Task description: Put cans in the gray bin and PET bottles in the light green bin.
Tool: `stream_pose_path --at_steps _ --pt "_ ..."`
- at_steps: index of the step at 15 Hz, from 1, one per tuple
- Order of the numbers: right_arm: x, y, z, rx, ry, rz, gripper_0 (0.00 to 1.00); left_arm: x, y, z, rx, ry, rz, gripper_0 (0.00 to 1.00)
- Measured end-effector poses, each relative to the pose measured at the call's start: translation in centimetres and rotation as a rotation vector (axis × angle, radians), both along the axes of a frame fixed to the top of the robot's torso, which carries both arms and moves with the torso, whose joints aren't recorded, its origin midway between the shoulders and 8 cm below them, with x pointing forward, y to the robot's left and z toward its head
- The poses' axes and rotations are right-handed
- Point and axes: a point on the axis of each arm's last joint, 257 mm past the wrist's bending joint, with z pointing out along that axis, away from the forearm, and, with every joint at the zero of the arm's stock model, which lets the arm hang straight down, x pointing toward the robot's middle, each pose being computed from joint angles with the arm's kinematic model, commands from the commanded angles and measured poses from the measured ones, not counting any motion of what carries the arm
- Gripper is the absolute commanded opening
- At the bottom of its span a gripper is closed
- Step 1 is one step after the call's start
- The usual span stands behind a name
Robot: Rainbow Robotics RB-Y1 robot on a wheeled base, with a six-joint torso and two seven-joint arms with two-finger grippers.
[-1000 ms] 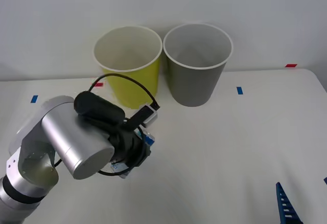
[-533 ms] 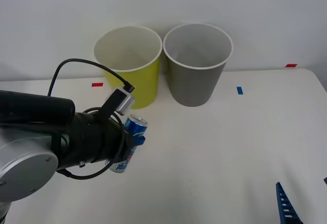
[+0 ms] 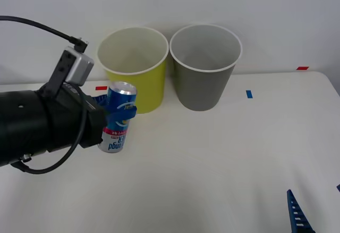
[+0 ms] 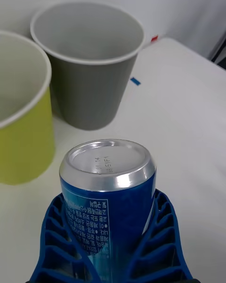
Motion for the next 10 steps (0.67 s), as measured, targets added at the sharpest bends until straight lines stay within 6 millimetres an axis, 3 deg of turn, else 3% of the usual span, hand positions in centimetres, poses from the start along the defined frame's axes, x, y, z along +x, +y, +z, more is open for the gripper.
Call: stream_pose_path --at_steps 4,10 --pt "0.0 0.0 0.0 0.000 0.000 0.000 1.00 0.8 1.4 4.8 -0.025 -0.157 -0.003 0.00" --pt "0.0 0.0 0.0 0.000 0.000 0.000 1.00 1.9 0.0 11.5 -0.068 -0.341 -0.027 0.00"
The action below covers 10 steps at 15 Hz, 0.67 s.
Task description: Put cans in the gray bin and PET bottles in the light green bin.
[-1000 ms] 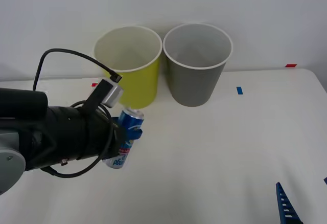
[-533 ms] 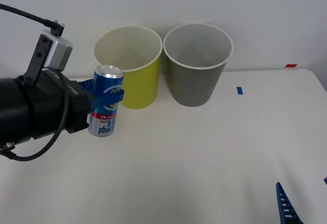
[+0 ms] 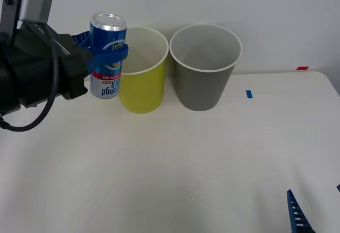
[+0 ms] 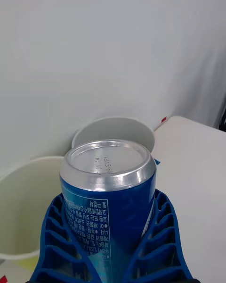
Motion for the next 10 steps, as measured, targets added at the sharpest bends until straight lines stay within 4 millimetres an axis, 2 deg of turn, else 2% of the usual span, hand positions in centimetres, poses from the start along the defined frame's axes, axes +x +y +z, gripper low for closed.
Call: stream_pose_path --at_steps 6,10 --pt "0.0 0.0 0.0 0.000 0.000 0.000 1.00 3.1 -2.3 5.2 -0.141 -0.050 -0.025 0.00" --pt "0.0 0.0 0.0 0.000 0.000 0.000 1.00 4.5 -4.9 7.3 -0.172 -0.074 -0.002 0.00"
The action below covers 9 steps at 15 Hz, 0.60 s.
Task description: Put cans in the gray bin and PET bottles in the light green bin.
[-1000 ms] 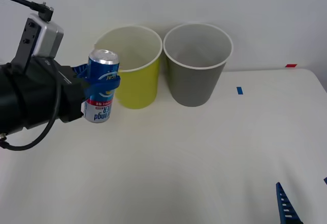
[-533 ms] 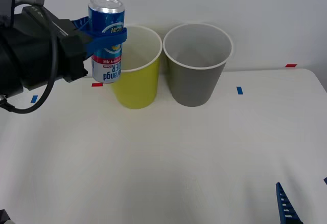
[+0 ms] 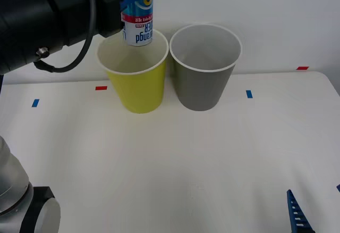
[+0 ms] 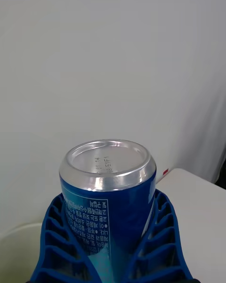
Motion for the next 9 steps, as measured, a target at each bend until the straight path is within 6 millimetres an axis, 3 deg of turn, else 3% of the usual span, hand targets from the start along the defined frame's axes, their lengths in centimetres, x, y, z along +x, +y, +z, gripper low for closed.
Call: stream_pose_path --at_steps 3,9 --pt "0.0 0.0 0.0 0.000 0.000 0.000 1.00 0.9 -2.2 1.3 -0.024 0.003 0.001 0.00" --pt "0.0 0.0 0.0 0.000 0.000 0.000 1.00 4.8 -7.5 1.7 -0.029 -0.008 0.014 0.00"
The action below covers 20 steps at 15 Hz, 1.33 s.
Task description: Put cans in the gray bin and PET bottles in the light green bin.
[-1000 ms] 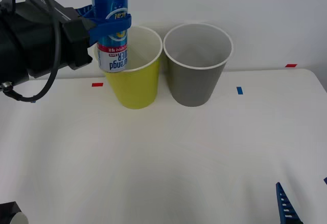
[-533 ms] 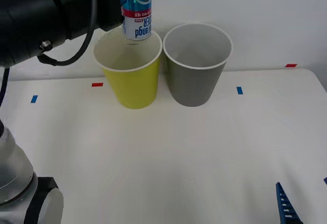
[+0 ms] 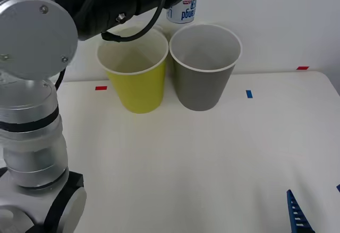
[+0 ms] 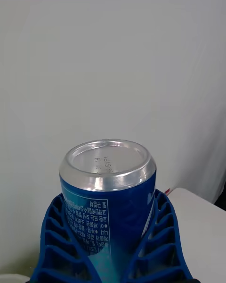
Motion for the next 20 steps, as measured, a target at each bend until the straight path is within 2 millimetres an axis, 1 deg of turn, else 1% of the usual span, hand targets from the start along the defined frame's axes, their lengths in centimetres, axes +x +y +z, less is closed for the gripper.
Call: stream_pose_path --at_steps 3,6,7,8,10,12,14,17,18,20 --pt "0.0 0.0 0.0 0.000 0.000 0.000 1.00 2.3 -2.1 -0.7 -0.027 -0.017 -0.009 0.00" --pt "0.0 0.0 0.0 0.000 0.000 0.000 1.00 4.6 -3.4 -0.8 -0.081 -0.071 -0.015 0.00" --pt "0.0 0.0 0.0 0.000 0.000 0.000 1.00 5.7 -3.7 -1.7 -0.088 -0.071 -0.010 0.00" --pt "0.0 0.0 0.0 0.000 0.000 0.000 1.00 6.4 -3.8 -2.4 -0.086 -0.066 -0.007 0.00" --pt "0.0 0.0 0.0 0.000 0.000 0.000 1.00 6.9 -4.1 -3.1 -0.085 -0.060 -0.004 0.00" --pt "0.0 0.0 0.0 0.000 0.000 0.000 1.00 7.7 -4.5 -3.2 -0.113 -0.091 -0.001 0.00" --pt "0.0 0.0 0.0 0.000 0.000 0.000 1.00 8.4 -5.5 -4.2 -0.121 -0.109 -0.008 0.00" --pt "0.0 0.0 0.0 0.000 0.000 0.000 1.00 8.8 -6.9 -5.1 -0.125 -0.120 -0.023 0.00" --pt "0.0 0.0 0.0 0.000 0.000 0.000 1.00 8.9 -7.3 -5.4 -0.131 -0.125 -0.027 0.00" --pt "0.0 0.0 0.0 0.000 0.000 0.000 1.00 9.5 -7.3 -6.2 -0.132 -0.124 -0.022 0.00"
